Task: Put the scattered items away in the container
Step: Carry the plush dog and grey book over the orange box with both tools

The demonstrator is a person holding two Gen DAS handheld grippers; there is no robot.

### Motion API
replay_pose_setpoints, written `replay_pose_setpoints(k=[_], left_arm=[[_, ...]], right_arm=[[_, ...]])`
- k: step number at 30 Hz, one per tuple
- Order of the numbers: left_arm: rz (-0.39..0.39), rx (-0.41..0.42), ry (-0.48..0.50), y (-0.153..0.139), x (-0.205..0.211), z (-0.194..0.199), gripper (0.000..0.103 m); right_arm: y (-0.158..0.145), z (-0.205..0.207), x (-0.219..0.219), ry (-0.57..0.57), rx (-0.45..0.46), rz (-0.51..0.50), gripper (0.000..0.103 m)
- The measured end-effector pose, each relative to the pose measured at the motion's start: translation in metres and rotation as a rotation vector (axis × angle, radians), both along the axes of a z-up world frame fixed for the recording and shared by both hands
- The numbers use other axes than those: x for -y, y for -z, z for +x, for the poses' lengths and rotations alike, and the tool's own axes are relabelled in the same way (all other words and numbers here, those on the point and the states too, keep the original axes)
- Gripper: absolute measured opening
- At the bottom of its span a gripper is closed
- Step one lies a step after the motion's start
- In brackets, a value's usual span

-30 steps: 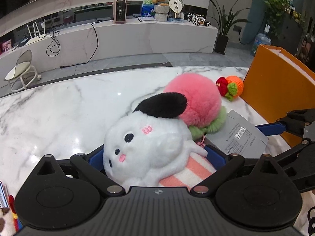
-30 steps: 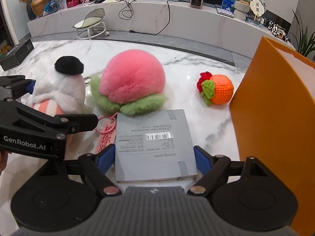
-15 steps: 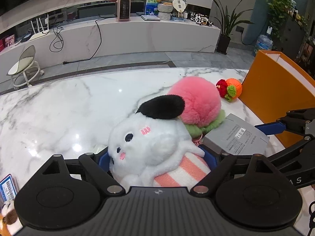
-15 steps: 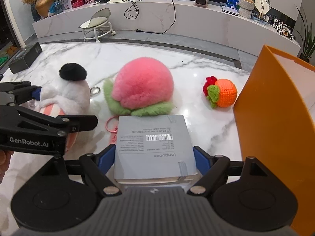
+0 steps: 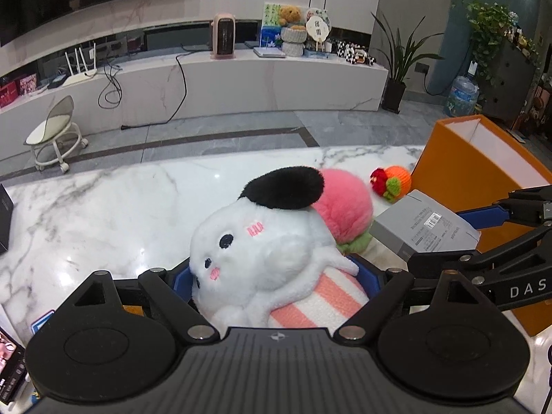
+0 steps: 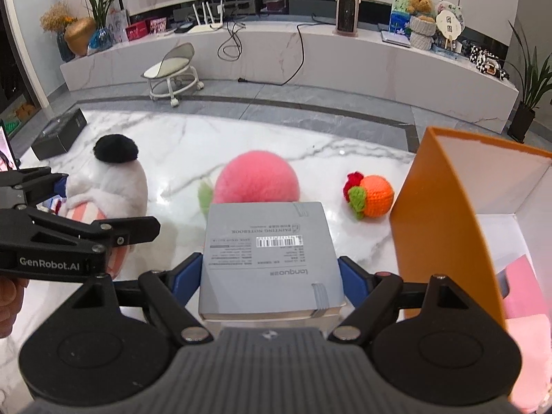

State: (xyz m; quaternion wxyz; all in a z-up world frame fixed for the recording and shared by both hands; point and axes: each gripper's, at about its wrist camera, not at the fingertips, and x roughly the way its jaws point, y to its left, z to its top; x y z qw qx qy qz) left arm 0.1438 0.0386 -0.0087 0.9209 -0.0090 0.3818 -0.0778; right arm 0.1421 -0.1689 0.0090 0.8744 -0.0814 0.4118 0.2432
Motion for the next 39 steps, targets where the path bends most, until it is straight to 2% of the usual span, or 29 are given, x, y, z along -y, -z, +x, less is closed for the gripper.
replay_pose_setpoints(k=[12,25,39], left_arm=[[-0.010,0.049,0.011,-0.025,0.017,-0.005,0.102],[-0.052,0.111,0.060,-0.049,0.056,0.002,0.102],[-0.105,0.144,0.139,-0.062,0.111,0.018,0.102]], right_arm=[[-0.030,-0.005,0.022,0.051,0.051,0.068,0.084],[-0.074,-0.011,0.077,0.161,0.146,0.149,0.084],[-0.088,-0.011,0.133,0.277,0.175,0.178,0.084]])
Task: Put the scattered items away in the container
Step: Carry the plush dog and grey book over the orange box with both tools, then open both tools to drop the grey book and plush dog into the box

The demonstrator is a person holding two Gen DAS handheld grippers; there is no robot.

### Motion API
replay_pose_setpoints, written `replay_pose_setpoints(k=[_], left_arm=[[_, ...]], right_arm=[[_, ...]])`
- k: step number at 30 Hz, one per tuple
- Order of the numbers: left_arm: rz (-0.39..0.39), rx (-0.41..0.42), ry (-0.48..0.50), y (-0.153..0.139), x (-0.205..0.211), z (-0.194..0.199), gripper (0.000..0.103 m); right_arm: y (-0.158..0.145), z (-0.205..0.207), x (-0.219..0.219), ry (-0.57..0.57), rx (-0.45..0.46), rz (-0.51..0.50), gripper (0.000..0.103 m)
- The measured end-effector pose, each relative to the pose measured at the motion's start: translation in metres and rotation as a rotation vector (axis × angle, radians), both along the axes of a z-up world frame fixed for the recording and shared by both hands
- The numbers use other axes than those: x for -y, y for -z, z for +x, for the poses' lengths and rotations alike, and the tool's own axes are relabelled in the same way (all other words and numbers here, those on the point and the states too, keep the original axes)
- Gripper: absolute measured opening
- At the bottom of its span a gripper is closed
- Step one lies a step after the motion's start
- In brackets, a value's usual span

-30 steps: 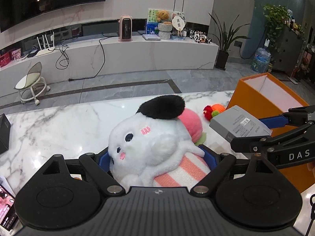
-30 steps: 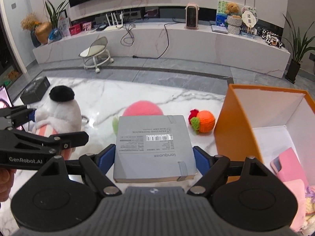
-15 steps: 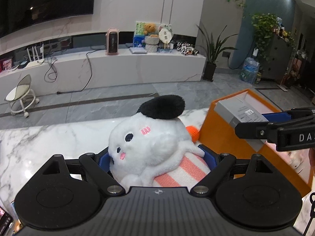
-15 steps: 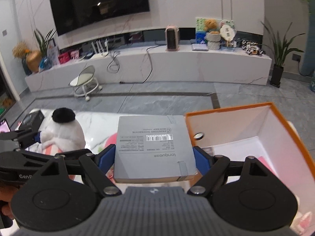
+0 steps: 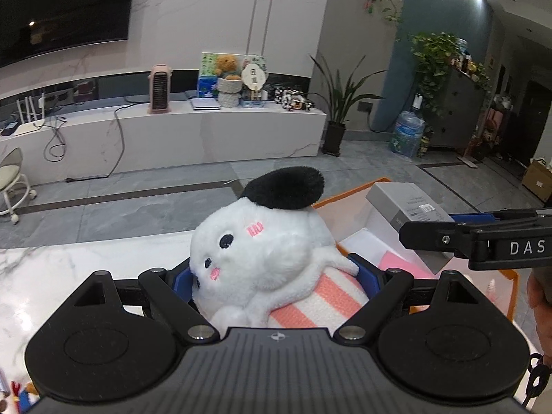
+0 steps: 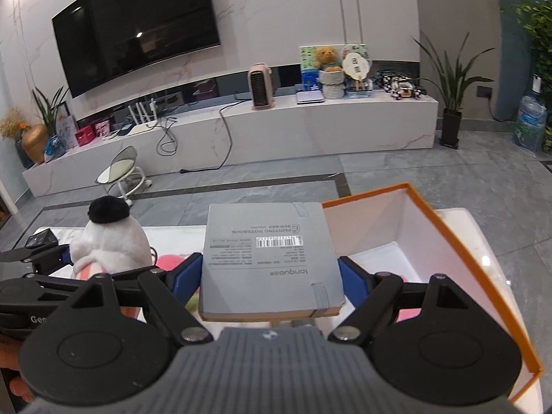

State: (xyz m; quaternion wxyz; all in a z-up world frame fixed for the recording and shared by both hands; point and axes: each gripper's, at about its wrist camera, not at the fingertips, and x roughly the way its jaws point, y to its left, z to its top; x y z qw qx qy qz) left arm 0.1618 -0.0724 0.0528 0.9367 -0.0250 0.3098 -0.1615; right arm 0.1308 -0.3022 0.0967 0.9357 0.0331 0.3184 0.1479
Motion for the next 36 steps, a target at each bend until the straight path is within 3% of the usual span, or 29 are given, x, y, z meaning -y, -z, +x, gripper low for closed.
replay_pose_setpoints(k=[10,23,36], left_arm=[[-0.018,0.021,0.067,-0.006,0.036,0.021,0.102],[-0.023,0.077,0.224,-0.013,0.093,0.023,0.102],[-0.069,0.050,0.259,0.003,0.108,0.033,0.102]], right_arm=[[0.001,0.005,0.040,0.101,-0.001,-0.012,0.084],[0.017,0.013,0.067,0.183,-0.041,-0.082,0.084],[0.029,0.020,0.081,0.221,-0.081,-0.111,0.084]])
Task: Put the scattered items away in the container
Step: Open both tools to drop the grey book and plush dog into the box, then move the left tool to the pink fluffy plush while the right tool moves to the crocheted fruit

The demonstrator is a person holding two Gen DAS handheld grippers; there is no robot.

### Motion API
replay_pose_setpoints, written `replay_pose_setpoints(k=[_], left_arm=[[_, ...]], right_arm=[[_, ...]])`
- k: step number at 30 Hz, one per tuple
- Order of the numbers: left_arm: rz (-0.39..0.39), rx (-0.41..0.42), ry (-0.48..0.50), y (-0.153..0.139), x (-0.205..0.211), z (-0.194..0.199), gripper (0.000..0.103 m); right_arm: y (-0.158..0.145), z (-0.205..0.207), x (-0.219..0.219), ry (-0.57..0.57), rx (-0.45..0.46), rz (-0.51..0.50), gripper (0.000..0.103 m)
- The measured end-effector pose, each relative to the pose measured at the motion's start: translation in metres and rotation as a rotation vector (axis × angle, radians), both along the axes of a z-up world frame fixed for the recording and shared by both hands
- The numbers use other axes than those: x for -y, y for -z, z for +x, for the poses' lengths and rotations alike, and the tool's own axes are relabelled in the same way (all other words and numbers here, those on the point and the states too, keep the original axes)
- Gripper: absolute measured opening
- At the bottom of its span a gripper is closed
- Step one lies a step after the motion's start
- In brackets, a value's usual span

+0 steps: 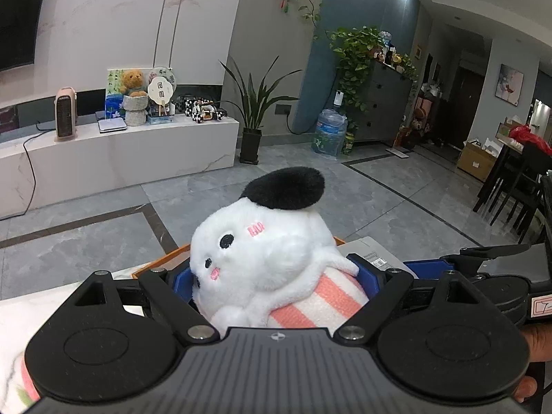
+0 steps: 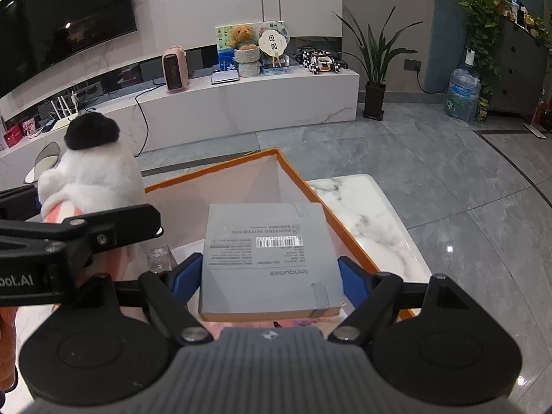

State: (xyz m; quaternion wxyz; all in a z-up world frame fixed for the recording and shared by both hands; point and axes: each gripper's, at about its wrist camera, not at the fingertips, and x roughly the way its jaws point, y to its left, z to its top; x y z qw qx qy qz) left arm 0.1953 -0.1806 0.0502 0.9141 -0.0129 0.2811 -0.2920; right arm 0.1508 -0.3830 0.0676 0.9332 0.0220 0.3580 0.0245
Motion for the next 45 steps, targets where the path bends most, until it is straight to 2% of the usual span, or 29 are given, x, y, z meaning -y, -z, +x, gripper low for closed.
replay_pose_setpoints(k=[4,7,10,15,30,45], left_arm=[[-0.013,-0.019,-0.002,0.005,-0.001,0.005,0.102],[-0.027,-0.074,-0.010,0.014,-0.002,0.011,0.103],[-0.074,-0.104,-0.006,0.019,-0.006,0.015,0.103],[-0.091,-0.062,-0.013,0.009,-0.009,0.016,0.103],[-0.082,-0.075,-0.020,0.014,0.000,0.013,0.103],[-0.073,-0.044,-0.063,-0.001,-0.029,-0.002,0.103]], right_arm=[[0.002,0.001,0.000,0.005,-0.010,-0.005,0.084],[0.009,0.003,-0.001,0.007,-0.041,-0.018,0.085],[0.012,0.003,0.000,0.020,-0.046,-0.029,0.084],[0.004,0.000,0.004,0.048,-0.003,-0.008,0.085],[-0.001,0.000,0.001,0.066,0.031,-0.011,0.085],[-0.013,-0.002,-0.024,0.037,0.075,-0.001,0.085]])
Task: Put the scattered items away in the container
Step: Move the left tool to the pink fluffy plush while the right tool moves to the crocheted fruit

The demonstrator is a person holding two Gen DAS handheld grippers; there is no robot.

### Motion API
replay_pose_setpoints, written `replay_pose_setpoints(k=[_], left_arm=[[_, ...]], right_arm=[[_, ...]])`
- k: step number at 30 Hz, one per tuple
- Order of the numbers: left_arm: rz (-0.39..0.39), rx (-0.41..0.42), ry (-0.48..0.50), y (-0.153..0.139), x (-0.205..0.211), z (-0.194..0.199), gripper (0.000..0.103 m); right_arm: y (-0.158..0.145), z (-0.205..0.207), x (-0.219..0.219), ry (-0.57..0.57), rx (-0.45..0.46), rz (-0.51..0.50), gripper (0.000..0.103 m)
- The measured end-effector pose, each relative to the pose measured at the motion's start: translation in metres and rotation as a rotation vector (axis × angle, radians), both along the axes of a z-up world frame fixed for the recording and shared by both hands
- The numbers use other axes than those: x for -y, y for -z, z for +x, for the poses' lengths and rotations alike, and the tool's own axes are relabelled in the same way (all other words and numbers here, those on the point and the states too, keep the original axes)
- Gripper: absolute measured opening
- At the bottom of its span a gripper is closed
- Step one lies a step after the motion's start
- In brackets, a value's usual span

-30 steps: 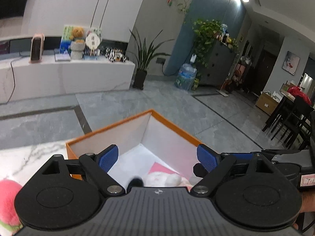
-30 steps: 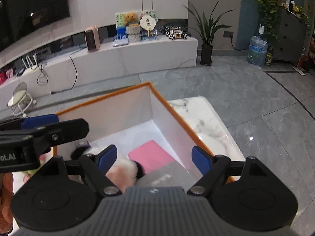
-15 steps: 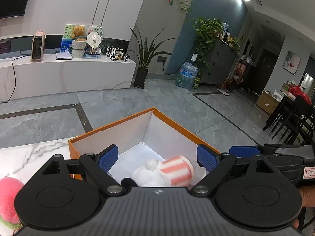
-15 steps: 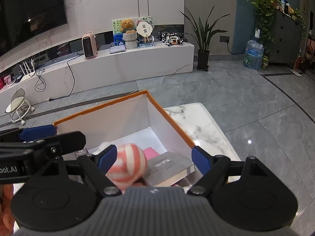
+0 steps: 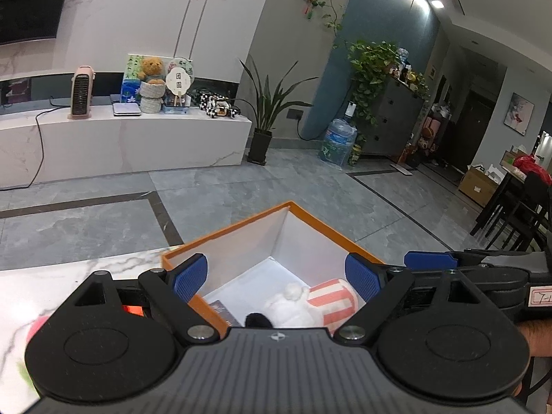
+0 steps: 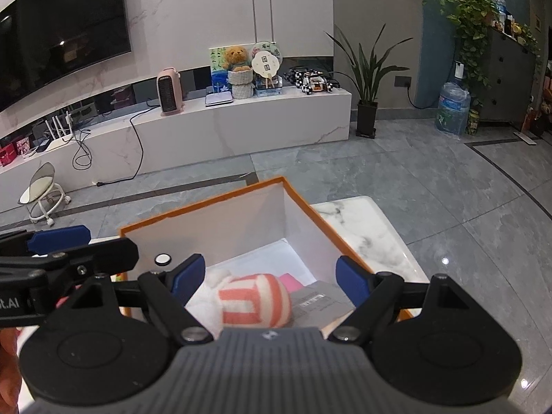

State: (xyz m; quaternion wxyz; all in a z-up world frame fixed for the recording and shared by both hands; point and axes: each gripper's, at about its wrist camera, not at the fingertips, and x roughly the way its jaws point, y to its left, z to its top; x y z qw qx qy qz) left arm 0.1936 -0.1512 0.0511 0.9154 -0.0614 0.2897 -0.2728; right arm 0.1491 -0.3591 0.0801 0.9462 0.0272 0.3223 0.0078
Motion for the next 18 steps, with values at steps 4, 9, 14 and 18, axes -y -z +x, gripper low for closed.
replay_pose_setpoints(k=[4,9,14,18], left_arm=[[0.007,0.003,-0.012,-0.002,-0.010,-0.004,0.103],[0.016,0.000,-0.039,-0.003,-0.023,-0.005,0.103],[0.028,-0.010,-0.075,0.001,-0.043,-0.009,0.103],[0.042,-0.019,-0.107,0.004,-0.060,-0.012,0.103]], right_arm=[[-0.001,0.001,-0.011,-0.014,0.005,-0.003,0.085],[-0.006,-0.001,-0.029,-0.041,0.047,-0.018,0.085],[-0.010,-0.006,-0.047,-0.079,0.093,-0.046,0.085],[-0.012,-0.006,-0.058,-0.102,0.109,-0.041,0.085]])
